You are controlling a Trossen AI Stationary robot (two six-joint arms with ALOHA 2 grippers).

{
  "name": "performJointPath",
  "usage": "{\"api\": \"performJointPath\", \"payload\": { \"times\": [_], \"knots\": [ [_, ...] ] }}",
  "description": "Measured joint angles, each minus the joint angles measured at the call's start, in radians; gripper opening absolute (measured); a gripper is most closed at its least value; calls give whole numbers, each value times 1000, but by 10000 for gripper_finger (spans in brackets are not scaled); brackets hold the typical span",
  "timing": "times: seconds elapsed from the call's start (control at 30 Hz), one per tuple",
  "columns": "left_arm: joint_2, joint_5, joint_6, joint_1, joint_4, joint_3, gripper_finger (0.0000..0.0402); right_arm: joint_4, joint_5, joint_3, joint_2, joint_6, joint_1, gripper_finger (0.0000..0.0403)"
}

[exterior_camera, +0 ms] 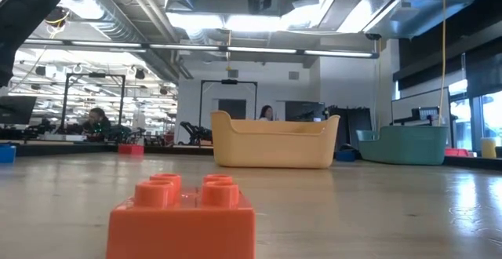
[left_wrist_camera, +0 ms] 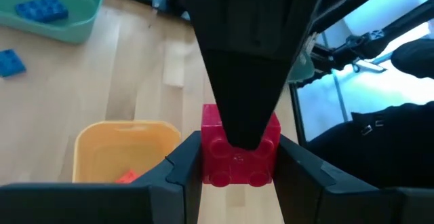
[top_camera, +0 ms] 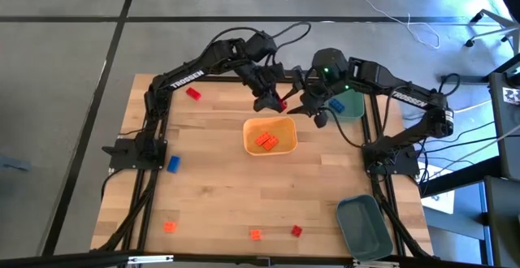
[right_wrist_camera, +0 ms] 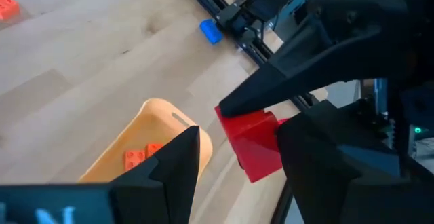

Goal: Sort & place blocks by color
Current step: Put the red game piece into the gray bin

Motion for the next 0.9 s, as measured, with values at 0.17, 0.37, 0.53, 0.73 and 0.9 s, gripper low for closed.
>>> {"api": "performJointPath", "payload": {
  "times": [0.17, 0.37, 0.53, 0.73, 0.9],
  "knots": [
    [0, 3, -1, 0, 4, 0, 130, 24, -3, 0, 4, -1, 1, 200],
    [0, 5, 7, 0, 3, 0, 130, 46, -3, 0, 6, -1, 1, 200],
    [0, 5, 7, 0, 9, 0, 130, 46, -12, 0, 25, 0, 1, 199],
    [0, 1, 7, 0, 4, 0, 130, 50, -19, 0, 41, -1, 1, 175],
    [0, 3, 8, 0, 2, 0, 130, 51, -20, 0, 42, -16, 1, 139]
  ]
}}
